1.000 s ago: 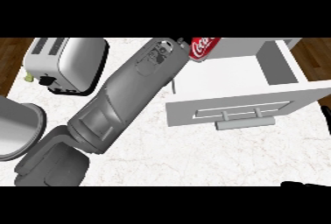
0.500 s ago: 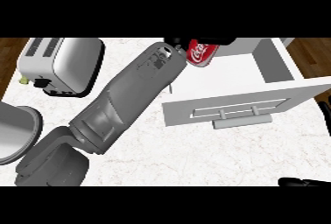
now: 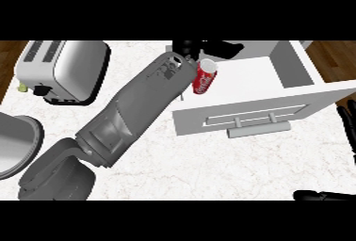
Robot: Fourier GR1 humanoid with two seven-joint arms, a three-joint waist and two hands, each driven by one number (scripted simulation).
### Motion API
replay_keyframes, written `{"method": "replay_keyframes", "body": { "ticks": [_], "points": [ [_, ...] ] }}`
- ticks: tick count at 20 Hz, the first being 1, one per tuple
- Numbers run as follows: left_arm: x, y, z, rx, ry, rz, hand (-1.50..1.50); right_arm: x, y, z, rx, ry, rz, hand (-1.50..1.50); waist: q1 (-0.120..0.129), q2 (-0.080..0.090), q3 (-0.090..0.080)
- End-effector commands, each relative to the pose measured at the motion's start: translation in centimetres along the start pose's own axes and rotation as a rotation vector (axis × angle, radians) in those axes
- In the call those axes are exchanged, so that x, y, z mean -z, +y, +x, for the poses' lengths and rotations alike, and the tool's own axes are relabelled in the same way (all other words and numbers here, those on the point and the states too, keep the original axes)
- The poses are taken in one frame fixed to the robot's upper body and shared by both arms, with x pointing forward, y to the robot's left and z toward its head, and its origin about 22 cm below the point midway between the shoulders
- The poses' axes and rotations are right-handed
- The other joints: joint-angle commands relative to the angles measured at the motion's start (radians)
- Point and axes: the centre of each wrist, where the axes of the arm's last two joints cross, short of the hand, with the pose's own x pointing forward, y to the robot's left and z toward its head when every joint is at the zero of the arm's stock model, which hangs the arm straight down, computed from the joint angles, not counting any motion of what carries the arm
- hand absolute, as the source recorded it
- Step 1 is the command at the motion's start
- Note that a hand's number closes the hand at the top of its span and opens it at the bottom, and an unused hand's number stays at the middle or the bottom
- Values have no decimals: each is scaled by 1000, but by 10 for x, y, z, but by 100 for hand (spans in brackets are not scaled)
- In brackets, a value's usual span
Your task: Pick up the can, place it into the drawer and close the drawer
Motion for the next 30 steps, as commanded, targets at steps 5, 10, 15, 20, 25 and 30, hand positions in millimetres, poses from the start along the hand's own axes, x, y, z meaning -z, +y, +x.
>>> {"method": "replay_keyframes", "body": {
  "ticks": [5, 10, 15, 20, 25, 30],
  "points": [
    [-2, 1, -8, -34, 6, 51, -150, -6, -5, 5, -39, -30, -6, -150, 0, -2, 0],
    [1, 0, 7, -83, 14, 70, -150, 4, -3, 31, -231, -137, 15, -150, -6, 3, -2],
    [-3, -3, 10, -143, 36, 38, -150, 6, -1, 30, -358, -167, 64, -150, 23, -6, -1],
    [1, -1, 20, -187, 21, 59, -150, 14, 6, 31, -466, -229, 104, -150, 32, -3, -1],
    [3, -1, 26, -189, -21, 77, -150, 25, 20, 27, -679, -228, 113, -150, 75, -12, -2],
    [-2, -7, 39, -189, -3, 66, -150, 43, 35, 16, -901, -216, 162, -150, 111, -22, -3]
  ]
}}
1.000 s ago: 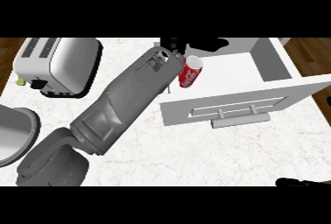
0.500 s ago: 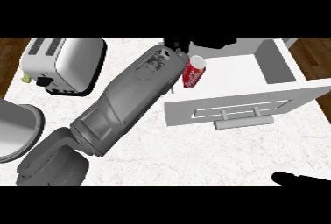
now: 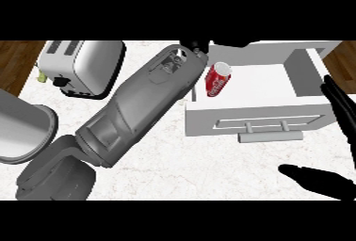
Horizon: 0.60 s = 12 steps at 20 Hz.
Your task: Pick up the can, place it into the drawer and close the drawer
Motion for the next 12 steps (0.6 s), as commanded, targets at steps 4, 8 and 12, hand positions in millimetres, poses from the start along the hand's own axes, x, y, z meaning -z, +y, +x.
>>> {"method": "replay_keyframes", "body": {
  "ticks": [4, 8, 12],
  "points": [
    [-4, -2, 1, -7, 13, 4, -150, 15, 48, -12, -232, 8, 98, -150, 43, -9, 0],
    [5, 10, 5, -9, 14, 1, -150, 27, 67, -25, -335, 58, 130, -150, 55, -12, -1],
    [10, 31, 8, -14, 25, 15, -150, 5, 107, -48, -307, 92, 77, -150, 65, -18, 0]
  ]
}}
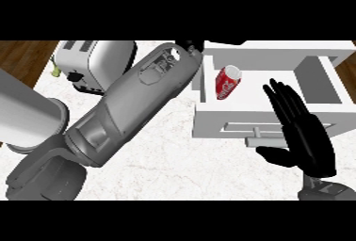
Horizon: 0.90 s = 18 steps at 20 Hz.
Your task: Pick up the can, place it into the drawer and close the drawer
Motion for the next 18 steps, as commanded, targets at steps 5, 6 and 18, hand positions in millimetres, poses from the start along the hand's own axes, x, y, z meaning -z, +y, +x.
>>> {"method": "replay_keyframes", "body": {
  "ticks": [5, 6, 18],
  "points": [
    [16, 45, 13, 5, 8, 25, -150, 20, 51, -34, -16, 70, -21, -150, 9, -3, 0],
    [9, 46, 7, 22, 4, 18, -150, 33, 57, -20, -49, 57, -13, -150, 26, -7, 0],
    [10, 103, 14, 32, 27, -3, -150, 77, 87, -46, -175, 104, -37, -150, 53, 2, 1]
  ]
}}
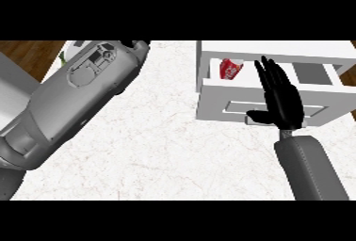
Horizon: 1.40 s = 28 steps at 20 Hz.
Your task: Pick up the can, place it into the drawer and close the drawer
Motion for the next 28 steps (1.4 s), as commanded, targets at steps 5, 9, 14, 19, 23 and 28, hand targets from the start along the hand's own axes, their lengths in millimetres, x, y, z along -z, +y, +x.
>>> {"method": "replay_keyframes", "body": {
  "ticks": [5, 9, 14, 19, 23, 28],
  "points": [
    [-12, 20, 0, -10, 31, -21, -150, 27, 26, -14, -8, 64, -6, -150, 19, 28, 23],
    [-22, 32, -12, -19, 31, -18, -150, 51, 31, 9, -19, 58, -50, -150, 24, 30, 22],
    [-28, 45, -13, 16, 36, -17, -150, 62, 32, -4, -31, 92, -91, -150, 31, 33, 23],
    [-40, 59, -28, 6, 40, -18, -150, 88, 25, 4, -56, 83, -107, -150, 37, 39, 23],
    [-44, 65, -32, 21, 32, -27, -150, 102, 21, 17, -55, 86, -104, -150, 40, 45, 23],
    [-58, 56, -51, 18, 34, -46, -150, 120, 3, 10, -52, 106, -134, -150, 46, 54, 24]
  ]
}}
